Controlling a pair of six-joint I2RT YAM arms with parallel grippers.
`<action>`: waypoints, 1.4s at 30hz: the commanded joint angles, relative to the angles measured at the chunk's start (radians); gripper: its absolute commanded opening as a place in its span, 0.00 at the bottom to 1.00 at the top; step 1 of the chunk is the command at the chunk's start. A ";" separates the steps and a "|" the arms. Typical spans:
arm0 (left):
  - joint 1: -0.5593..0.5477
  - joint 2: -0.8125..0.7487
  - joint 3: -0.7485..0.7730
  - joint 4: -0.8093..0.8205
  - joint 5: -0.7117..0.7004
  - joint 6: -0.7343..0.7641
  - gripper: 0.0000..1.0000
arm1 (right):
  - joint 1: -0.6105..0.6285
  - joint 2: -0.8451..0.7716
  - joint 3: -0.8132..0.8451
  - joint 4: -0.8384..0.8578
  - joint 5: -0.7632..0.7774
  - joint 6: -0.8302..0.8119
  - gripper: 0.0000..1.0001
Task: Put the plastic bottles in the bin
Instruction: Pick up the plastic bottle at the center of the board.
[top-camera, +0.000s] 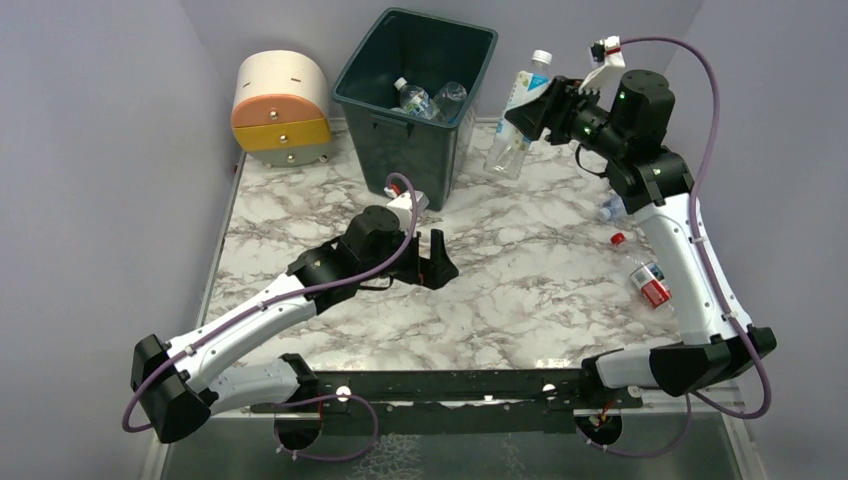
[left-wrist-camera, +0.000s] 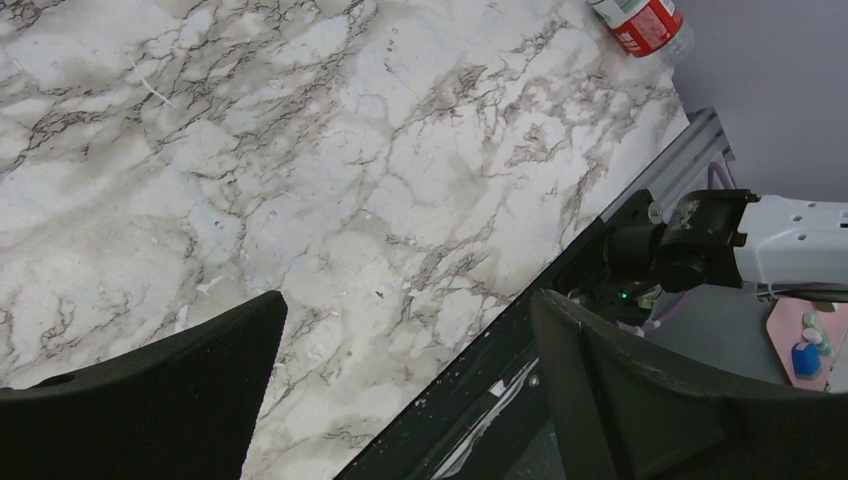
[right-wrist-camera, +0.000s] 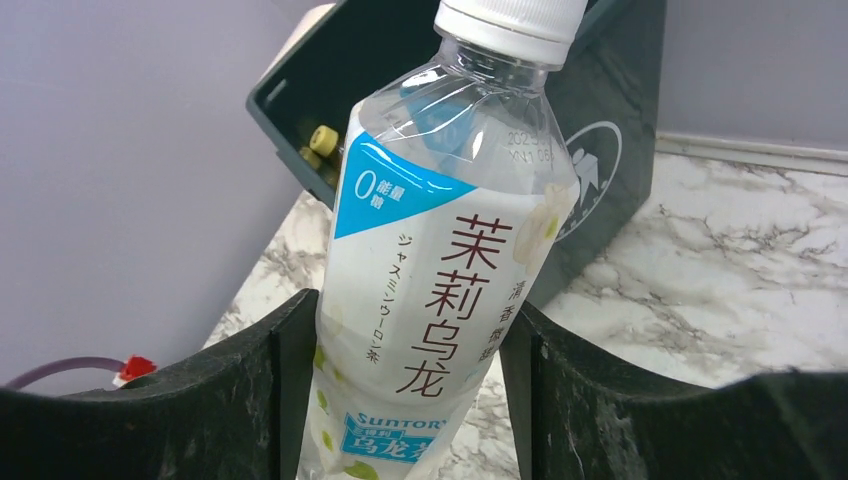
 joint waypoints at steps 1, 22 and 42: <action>-0.005 -0.031 -0.019 0.020 -0.031 -0.009 0.99 | 0.004 -0.001 0.027 -0.031 -0.036 0.004 0.63; -0.005 -0.235 -0.060 0.441 0.266 0.023 0.99 | 0.006 -0.159 -0.216 0.152 -0.505 0.124 0.63; -0.005 -0.058 -0.057 0.686 0.303 -0.050 0.99 | 0.138 -0.215 -0.381 0.327 -0.610 0.211 0.64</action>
